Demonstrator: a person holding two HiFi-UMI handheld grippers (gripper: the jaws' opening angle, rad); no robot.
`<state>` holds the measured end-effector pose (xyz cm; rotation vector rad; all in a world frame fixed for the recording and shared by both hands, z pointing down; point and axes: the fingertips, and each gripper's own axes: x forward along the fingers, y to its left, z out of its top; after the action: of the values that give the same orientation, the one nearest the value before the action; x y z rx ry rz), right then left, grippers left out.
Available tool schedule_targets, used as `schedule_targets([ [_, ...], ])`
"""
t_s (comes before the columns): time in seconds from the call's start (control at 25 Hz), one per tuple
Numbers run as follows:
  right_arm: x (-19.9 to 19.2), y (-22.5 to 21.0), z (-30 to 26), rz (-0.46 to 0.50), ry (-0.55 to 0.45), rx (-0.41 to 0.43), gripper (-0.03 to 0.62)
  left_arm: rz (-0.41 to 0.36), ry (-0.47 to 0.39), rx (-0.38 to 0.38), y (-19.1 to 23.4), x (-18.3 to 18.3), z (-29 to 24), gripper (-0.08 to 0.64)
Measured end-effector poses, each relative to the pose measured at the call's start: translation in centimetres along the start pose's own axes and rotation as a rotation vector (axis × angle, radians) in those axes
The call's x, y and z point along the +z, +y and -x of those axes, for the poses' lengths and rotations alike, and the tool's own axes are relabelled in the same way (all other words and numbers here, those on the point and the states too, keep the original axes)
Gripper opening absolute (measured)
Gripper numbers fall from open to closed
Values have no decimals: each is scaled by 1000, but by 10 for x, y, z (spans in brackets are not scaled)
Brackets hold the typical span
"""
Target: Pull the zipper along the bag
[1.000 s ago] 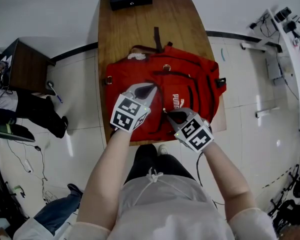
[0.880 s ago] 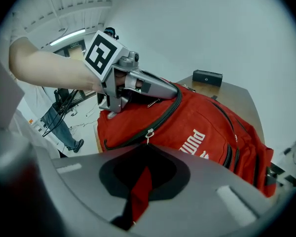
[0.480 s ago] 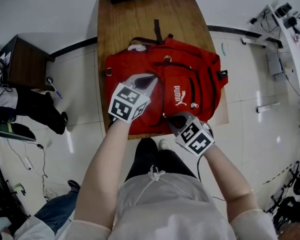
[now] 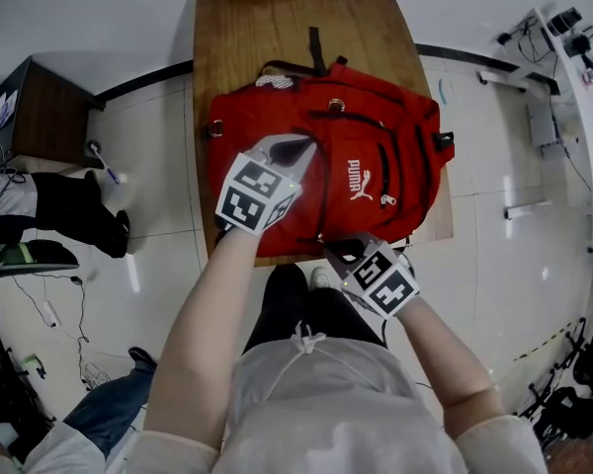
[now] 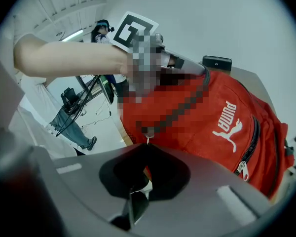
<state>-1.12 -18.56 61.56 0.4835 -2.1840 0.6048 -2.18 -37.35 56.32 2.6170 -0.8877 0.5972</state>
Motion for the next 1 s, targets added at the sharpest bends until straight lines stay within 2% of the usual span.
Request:
schedule_targets([
  [0.36, 3, 19, -16, -12, 33, 45, 9, 2, -2, -8, 0, -1, 1, 6],
  [0.52, 3, 19, -17, -40, 15, 51, 12, 15, 1, -14, 1, -3, 2, 6],
  [0.6, 3, 14, -14, -45, -5, 21, 14, 24, 1, -5, 3, -2, 3, 6],
  [0.68, 3, 4, -9, -27, -32, -46, 15, 33, -7, 21, 5, 1, 5, 6],
  [0.8, 4, -5, 3, -14, -73, -98, 18, 33, -58, 52, 1, 14, 16, 6],
  [1.0, 26, -19, 47, -57, -218, -132, 8, -5, -232, 78, -24, 66, 62, 6],
])
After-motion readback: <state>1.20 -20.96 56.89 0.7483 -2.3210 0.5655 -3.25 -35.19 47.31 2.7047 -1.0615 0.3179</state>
